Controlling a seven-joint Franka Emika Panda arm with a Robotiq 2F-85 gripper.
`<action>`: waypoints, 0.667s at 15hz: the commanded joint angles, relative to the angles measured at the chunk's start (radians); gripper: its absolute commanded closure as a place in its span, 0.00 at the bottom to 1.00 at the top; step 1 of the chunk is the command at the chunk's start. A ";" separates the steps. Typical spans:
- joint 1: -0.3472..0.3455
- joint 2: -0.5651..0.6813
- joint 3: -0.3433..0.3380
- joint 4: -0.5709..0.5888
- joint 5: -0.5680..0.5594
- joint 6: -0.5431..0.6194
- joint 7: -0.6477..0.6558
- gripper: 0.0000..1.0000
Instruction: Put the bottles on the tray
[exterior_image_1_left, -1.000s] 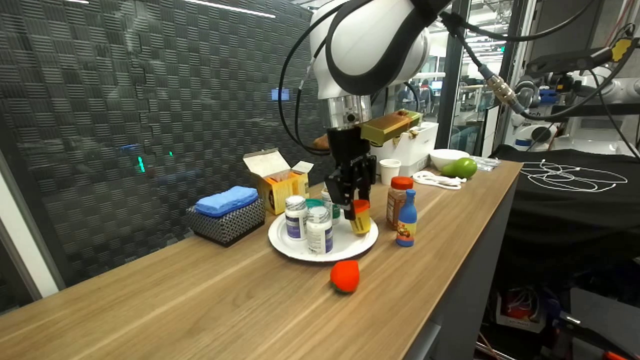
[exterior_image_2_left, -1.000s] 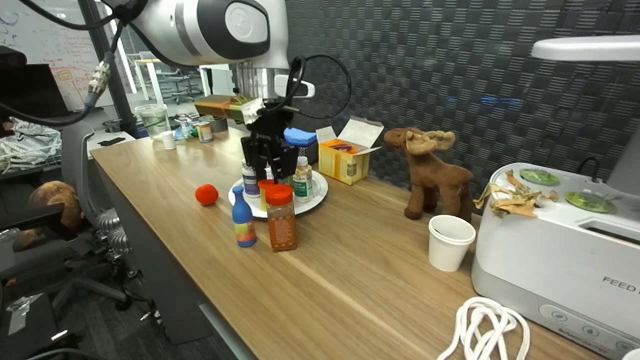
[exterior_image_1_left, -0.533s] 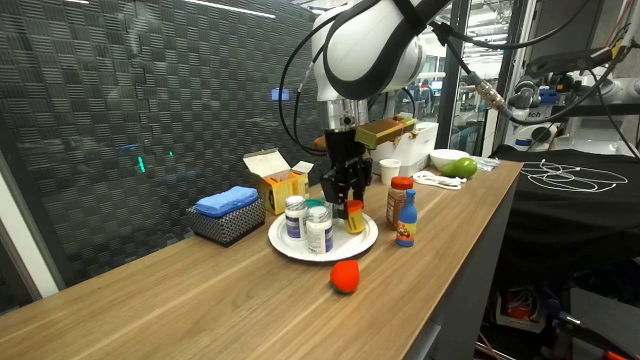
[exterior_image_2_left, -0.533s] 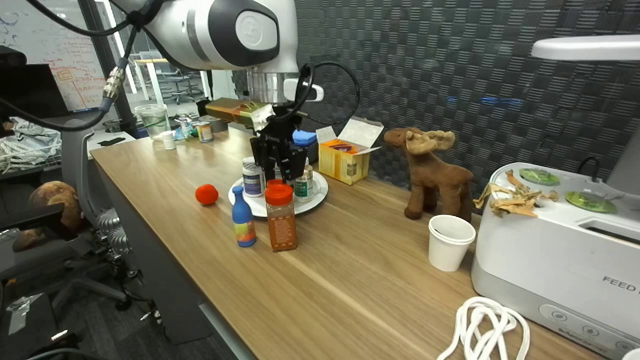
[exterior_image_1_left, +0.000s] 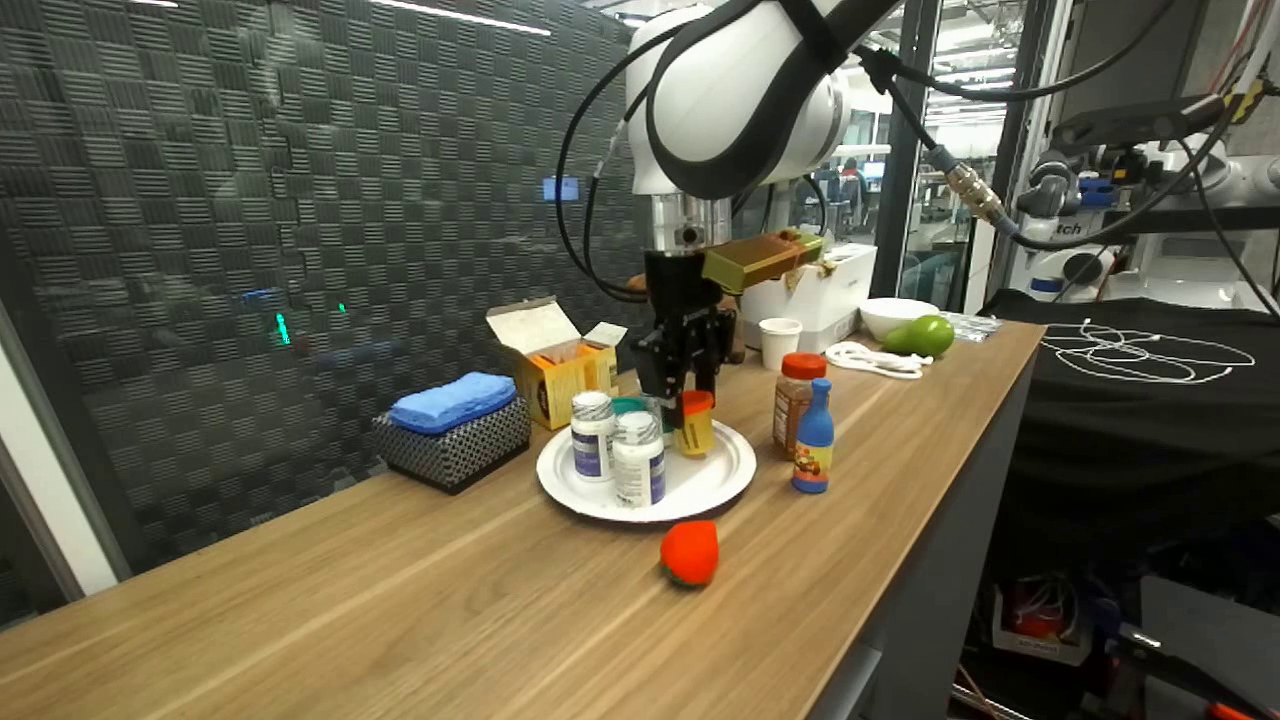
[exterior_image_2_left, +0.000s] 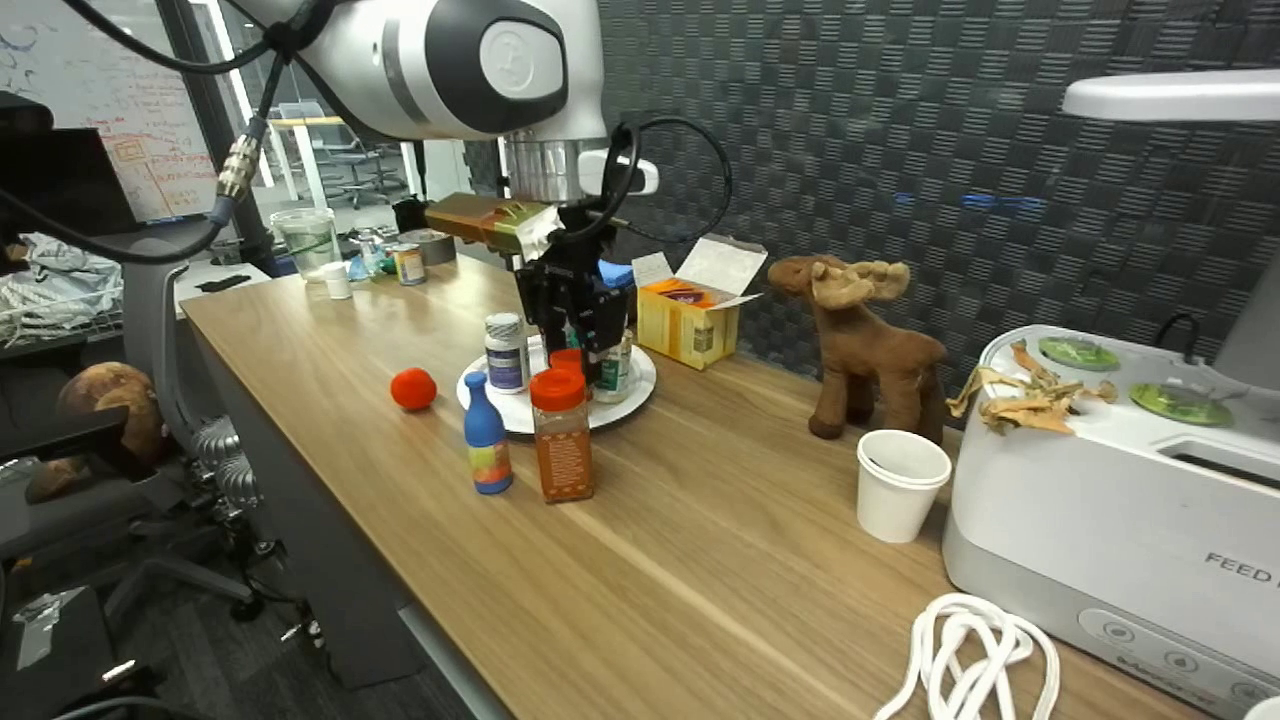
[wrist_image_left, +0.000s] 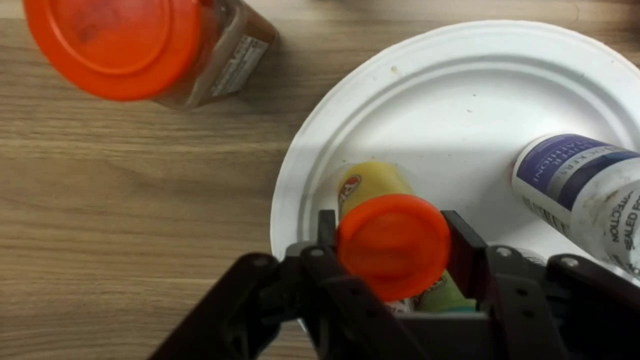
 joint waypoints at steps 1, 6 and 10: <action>0.004 -0.013 -0.003 -0.006 0.014 0.015 -0.019 0.71; 0.001 -0.032 0.004 -0.040 0.032 0.018 -0.033 0.20; 0.006 -0.077 0.000 -0.070 0.017 0.027 -0.019 0.00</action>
